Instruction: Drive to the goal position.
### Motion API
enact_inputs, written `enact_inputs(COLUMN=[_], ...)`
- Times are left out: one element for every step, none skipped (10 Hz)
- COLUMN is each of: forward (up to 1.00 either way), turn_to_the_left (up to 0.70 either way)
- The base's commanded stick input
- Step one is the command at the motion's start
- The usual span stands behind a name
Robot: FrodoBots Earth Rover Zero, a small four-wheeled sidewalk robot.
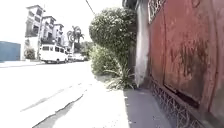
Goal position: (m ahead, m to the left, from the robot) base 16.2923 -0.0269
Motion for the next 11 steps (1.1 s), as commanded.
enact_inputs(forward=[0.00,0.00,0.00,0.00,0.00,0.00,0.00,0.00,0.03,0.06,0.07], turn_to_the_left=[0.70,0.70,0.70,0.70,0.70,0.70,0.70,0.70,0.44,0.12,0.14])
